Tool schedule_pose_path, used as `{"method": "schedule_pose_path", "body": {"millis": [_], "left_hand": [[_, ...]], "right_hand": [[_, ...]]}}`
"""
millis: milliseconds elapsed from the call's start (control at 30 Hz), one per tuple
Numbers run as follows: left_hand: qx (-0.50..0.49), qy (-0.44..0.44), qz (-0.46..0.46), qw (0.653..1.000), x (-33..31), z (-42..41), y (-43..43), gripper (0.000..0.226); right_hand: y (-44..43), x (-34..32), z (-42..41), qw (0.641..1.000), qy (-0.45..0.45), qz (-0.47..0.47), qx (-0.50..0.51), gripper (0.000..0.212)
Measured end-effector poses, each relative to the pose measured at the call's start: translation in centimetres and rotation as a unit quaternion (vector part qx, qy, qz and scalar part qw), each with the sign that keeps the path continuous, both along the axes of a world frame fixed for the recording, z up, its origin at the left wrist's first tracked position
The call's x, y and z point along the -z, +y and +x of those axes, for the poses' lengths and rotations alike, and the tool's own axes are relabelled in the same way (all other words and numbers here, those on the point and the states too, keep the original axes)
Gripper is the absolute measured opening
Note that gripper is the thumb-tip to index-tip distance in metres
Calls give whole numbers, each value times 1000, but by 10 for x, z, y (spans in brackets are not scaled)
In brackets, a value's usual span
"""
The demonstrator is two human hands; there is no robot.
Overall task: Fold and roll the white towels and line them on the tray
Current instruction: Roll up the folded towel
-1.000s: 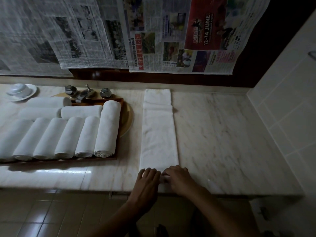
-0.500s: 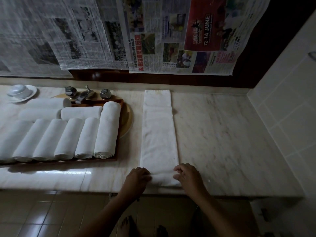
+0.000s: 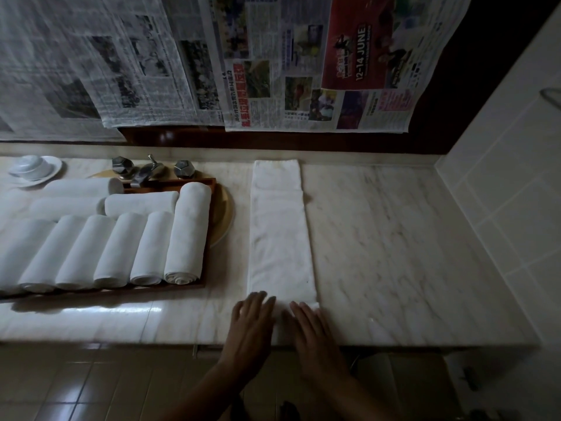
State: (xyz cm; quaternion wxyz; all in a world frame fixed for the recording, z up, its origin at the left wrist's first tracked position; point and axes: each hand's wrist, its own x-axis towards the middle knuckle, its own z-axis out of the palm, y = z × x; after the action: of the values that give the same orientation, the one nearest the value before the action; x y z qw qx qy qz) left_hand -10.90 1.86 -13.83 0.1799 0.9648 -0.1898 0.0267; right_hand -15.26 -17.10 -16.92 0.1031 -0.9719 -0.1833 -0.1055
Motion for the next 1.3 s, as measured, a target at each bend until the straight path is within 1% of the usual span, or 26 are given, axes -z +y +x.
{"method": "schedule_pose_path", "body": {"millis": [33, 100, 200, 267, 367, 433, 533, 600, 667, 733, 800, 833, 867, 933, 967, 1000, 1067, 1133, 1167, 1233, 1300], "left_hand": [[27, -27, 11, 999, 2, -7, -6, 49], [57, -24, 40, 997, 12, -13, -8, 56], [73, -17, 42, 996, 21, -1, 4, 60], [89, 21, 48, 995, 19, 10, 12, 63], [110, 71, 64, 989, 17, 25, 25, 76], [107, 85, 56, 989, 17, 27, 31, 80], [108, 91, 47, 989, 19, 21, 39, 72], [117, 88, 44, 988, 21, 13, 42, 70], [123, 78, 32, 989, 20, 5, 43, 67], [112, 85, 24, 990, 16, -2, 44, 65], [95, 90, 38, 991, 13, -6, 47, 66], [81, 93, 43, 991, 12, -7, 49, 65], [63, 96, 31, 993, 8, -9, 49, 62], [29, 126, -20, 991, -2, -12, 48, 41], [20, 139, -35, 990, -8, -12, 47, 31], [13, 151, -49, 987, -12, -12, 46, 27], [-15, 185, -88, 979, -18, -11, 44, 24], [-44, 202, -116, 972, -21, -10, 41, 21], [-57, 208, -120, 969, -22, -10, 41, 20], [-73, 215, -115, 967, -26, -6, 39, 16], [-72, 218, -93, 969, -33, 0, 38, 11]], "right_hand": [[-2, 0, 3, 1000, 9, -4, 3, 58], [-5, -1, 9, 1000, 16, -15, 12, 64], [-6, -1, 21, 999, 19, -29, 16, 58], [-9, -1, 30, 999, 26, -38, 21, 55], [-15, -4, 40, 997, 40, -48, 34, 53], [-20, -7, 41, 998, 47, -41, 33, 51], [-29, -5, 33, 998, 46, -26, 16, 45], [-36, -5, 23, 998, 55, 0, 4, 45], [-40, -9, 15, 997, 78, 23, -9, 41], [-41, -19, 9, 990, 132, 48, -1, 40], [-42, -31, 7, 973, 194, 116, 52, 47], [-44, -35, 6, 959, 224, 155, 76, 46], [-47, -37, 8, 946, 255, 183, 84, 41], [-49, -42, 12, 941, 274, 188, 66, 24], [-49, -43, 14, 939, 272, 199, 67, 17], [-49, -45, 16, 934, 274, 216, 77, 13], [-48, -47, 21, 924, 274, 243, 109, 8], [-44, -46, 24, 925, 261, 240, 133, 7], [-40, -46, 25, 933, 241, 225, 141, 9], [-30, -42, 20, 967, 147, 152, 145, 22], [-14, -36, 5, 991, 72, 80, 85, 41]]}}
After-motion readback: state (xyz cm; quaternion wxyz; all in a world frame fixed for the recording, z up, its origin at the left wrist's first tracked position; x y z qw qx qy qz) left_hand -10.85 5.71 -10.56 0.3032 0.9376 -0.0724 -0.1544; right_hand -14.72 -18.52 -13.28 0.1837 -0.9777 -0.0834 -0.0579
